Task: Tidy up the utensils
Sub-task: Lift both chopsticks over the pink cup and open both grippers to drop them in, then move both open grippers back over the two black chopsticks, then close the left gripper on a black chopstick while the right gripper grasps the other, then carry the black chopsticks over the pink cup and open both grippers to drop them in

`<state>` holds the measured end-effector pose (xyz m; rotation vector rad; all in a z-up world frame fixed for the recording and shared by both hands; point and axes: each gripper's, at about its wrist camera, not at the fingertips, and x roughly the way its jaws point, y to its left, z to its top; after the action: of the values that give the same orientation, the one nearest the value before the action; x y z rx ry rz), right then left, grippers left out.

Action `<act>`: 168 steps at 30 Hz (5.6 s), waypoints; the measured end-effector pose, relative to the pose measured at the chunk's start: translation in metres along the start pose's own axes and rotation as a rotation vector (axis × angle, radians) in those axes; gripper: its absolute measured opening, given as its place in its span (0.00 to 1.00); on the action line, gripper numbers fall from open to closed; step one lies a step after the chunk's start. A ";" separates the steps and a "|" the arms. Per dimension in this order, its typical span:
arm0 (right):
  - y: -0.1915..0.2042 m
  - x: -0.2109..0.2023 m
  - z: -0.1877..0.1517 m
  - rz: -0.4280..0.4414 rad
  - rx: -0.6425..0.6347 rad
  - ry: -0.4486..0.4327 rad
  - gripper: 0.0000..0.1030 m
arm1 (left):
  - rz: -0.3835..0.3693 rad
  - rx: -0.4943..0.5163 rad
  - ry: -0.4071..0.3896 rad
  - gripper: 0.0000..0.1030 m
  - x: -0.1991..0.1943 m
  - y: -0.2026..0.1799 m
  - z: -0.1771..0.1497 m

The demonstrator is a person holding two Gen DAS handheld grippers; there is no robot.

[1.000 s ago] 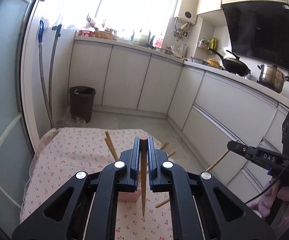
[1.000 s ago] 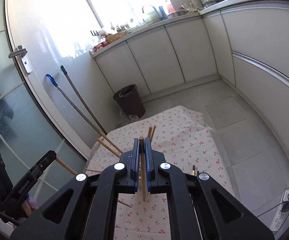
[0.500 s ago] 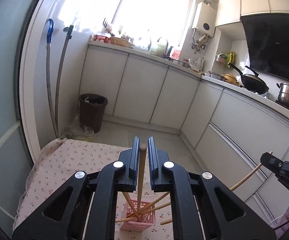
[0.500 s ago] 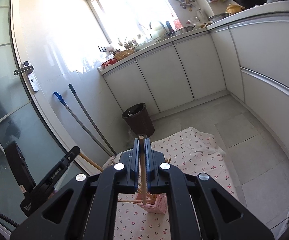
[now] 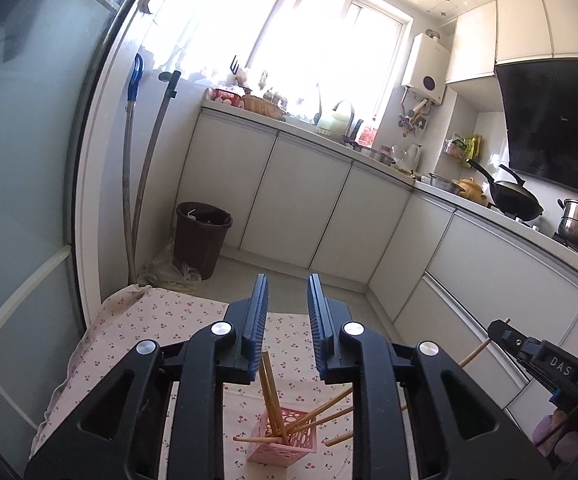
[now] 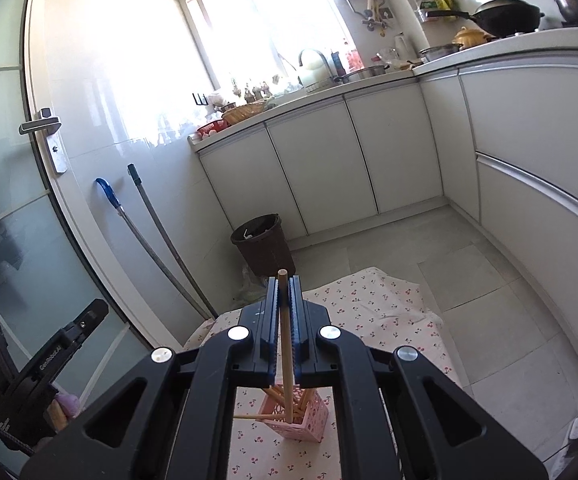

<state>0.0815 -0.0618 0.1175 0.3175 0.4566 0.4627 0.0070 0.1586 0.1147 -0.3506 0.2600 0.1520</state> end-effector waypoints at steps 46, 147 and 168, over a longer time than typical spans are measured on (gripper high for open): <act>-0.121 -0.002 -0.092 -0.389 0.054 0.284 0.93 | 0.045 0.211 0.408 0.93 0.045 -0.044 -0.127; -0.108 0.039 -0.136 -0.182 0.155 0.467 0.07 | 0.002 0.128 0.513 0.06 0.026 -0.003 -0.164; -0.078 -0.043 -0.100 -0.086 0.132 0.295 0.07 | -0.041 0.149 0.371 0.06 -0.006 -0.025 -0.096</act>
<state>0.0258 -0.1306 0.0165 0.3566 0.7877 0.3978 -0.0150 0.1003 0.0377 -0.2335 0.6270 0.0250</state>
